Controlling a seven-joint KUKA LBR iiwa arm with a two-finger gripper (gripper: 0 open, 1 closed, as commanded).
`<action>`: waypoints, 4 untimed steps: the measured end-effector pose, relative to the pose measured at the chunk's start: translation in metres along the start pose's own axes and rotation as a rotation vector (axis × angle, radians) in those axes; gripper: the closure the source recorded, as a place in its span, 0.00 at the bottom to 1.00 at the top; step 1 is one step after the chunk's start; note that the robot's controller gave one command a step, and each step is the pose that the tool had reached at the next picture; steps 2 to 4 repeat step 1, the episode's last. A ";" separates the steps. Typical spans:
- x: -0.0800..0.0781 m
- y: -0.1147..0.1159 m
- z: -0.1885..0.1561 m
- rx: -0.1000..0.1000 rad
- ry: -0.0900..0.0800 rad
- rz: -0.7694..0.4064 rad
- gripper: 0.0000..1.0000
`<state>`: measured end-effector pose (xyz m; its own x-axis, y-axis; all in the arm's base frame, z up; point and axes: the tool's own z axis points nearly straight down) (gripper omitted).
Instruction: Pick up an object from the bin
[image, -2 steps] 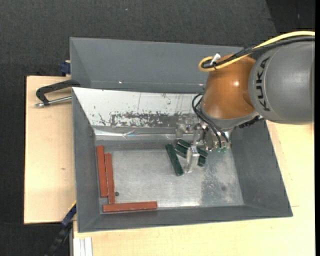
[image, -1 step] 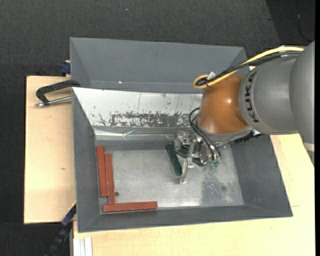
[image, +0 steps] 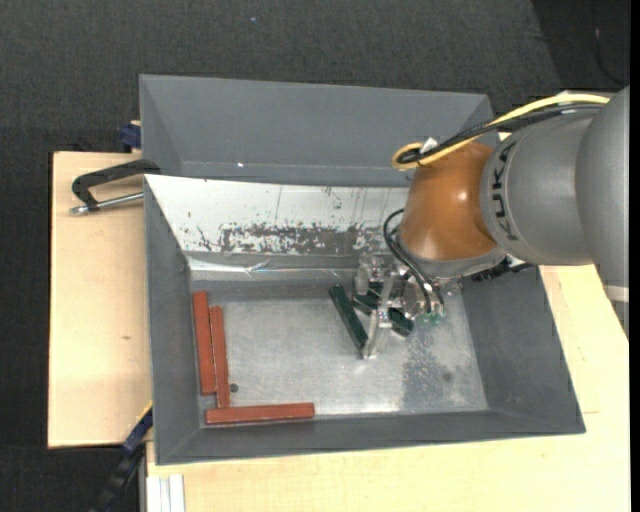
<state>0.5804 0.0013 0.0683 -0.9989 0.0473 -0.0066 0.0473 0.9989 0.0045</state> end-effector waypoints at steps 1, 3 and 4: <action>0.020 0.016 -0.005 0.002 -0.001 0.179 1.00; 0.020 0.016 -0.005 0.002 -0.001 0.179 1.00; 0.020 0.016 -0.005 0.002 -0.001 0.179 1.00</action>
Offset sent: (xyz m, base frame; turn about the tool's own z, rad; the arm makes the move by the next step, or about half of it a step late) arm 0.0000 0.0000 0.0000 0.0000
